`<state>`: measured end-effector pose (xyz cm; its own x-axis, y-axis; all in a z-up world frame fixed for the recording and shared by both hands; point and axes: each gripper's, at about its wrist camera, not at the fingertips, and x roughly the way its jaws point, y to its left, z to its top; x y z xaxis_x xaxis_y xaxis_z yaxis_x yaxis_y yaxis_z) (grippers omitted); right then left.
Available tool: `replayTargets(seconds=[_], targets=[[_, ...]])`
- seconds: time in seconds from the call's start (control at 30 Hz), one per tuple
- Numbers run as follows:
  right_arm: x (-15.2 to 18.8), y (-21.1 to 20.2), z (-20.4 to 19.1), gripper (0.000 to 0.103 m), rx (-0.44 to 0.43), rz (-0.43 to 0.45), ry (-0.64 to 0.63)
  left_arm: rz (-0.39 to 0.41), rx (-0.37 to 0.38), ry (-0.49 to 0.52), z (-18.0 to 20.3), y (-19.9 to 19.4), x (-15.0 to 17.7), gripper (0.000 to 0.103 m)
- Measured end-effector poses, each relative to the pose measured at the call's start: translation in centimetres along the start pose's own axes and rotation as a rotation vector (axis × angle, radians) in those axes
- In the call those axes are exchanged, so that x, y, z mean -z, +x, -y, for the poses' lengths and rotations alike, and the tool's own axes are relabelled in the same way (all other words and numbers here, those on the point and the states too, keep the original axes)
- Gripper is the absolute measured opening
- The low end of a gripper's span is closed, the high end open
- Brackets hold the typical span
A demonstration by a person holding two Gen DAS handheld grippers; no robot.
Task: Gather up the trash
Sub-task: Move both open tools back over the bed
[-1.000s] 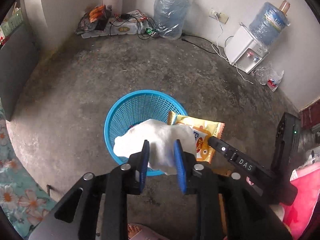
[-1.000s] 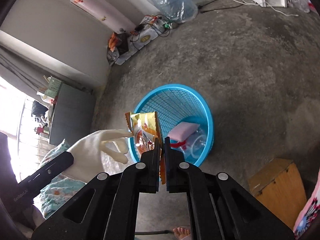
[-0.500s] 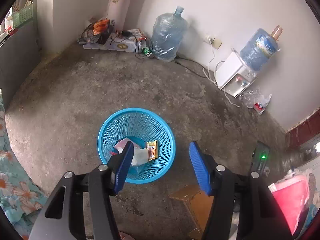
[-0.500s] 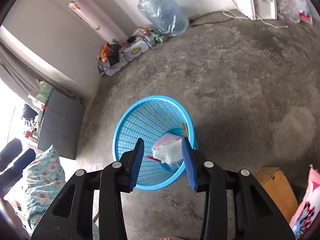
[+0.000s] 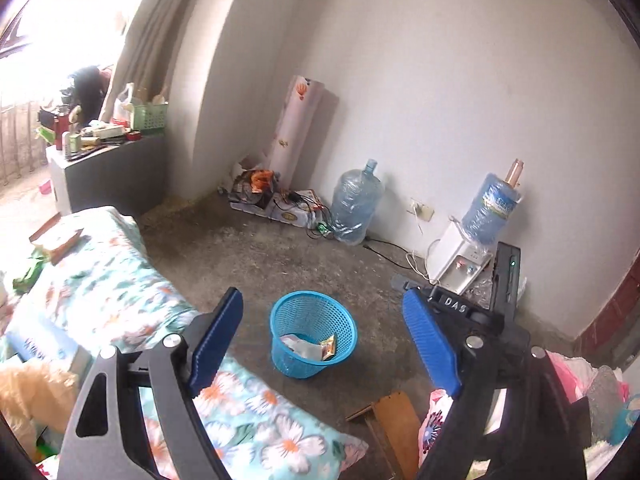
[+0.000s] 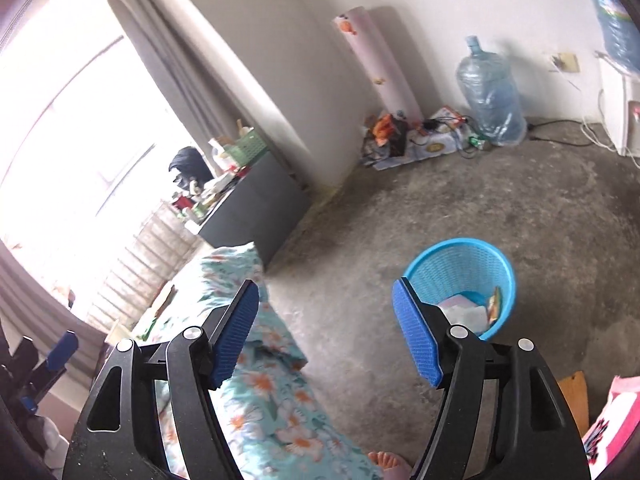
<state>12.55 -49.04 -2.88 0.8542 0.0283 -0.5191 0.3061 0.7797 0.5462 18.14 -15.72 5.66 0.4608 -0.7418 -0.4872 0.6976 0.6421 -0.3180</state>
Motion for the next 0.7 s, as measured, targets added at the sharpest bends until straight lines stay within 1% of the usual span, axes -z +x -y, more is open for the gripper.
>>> replayTargets(seconds=[0.03,0.1,0.17,0.27,0.37,0.47,0.5,0.57,0.63,0.7], targets=[[0.2,-0.1,-1.4,0.071,-0.037,-0.021,-0.023,0.020,-0.030,-0.013,-1.1,-2.0,0.8,0.080],[0.7,0.0,-4.4,0.072,-0.107,-0.072,-0.060,0.055,-0.091,-0.052,-3.4,-5.8,2.4,0.081],[1.4,0.8,-7.3,0.075,-0.189,-0.147,-0.073,0.090,-0.163,-0.100,-6.0,-9.5,3.9,0.081],[3.2,2.9,-12.1,0.076,-0.285,-0.275,-0.098,0.151,-0.291,-0.167,-9.6,-14.5,6.6,0.081],[6.0,5.7,-17.4,0.076,-0.340,-0.397,-0.147,0.183,-0.382,-0.247,-13.2,-18.4,9.3,0.081],[9.0,9.2,-22.0,0.076,-0.351,-0.509,-0.193,0.194,-0.448,-0.329,-16.7,-21.0,11.0,0.081],[9.8,10.5,-23.2,0.076,-0.345,-0.543,-0.204,0.191,-0.452,-0.350,-17.8,-21.5,11.3,0.081],[11.5,12.8,-25.2,0.076,-0.317,-0.605,-0.213,0.157,-0.464,-0.393,-20.2,-22.2,11.7,0.081],[12.8,14.9,-26.7,0.076,-0.277,-0.650,-0.225,0.119,-0.460,-0.446,-22.7,-22.4,11.8,0.081],[13.8,16.5,-27.6,0.076,-0.233,-0.682,-0.229,0.109,-0.434,-0.478,-24.4,-22.2,11.8,0.081]])
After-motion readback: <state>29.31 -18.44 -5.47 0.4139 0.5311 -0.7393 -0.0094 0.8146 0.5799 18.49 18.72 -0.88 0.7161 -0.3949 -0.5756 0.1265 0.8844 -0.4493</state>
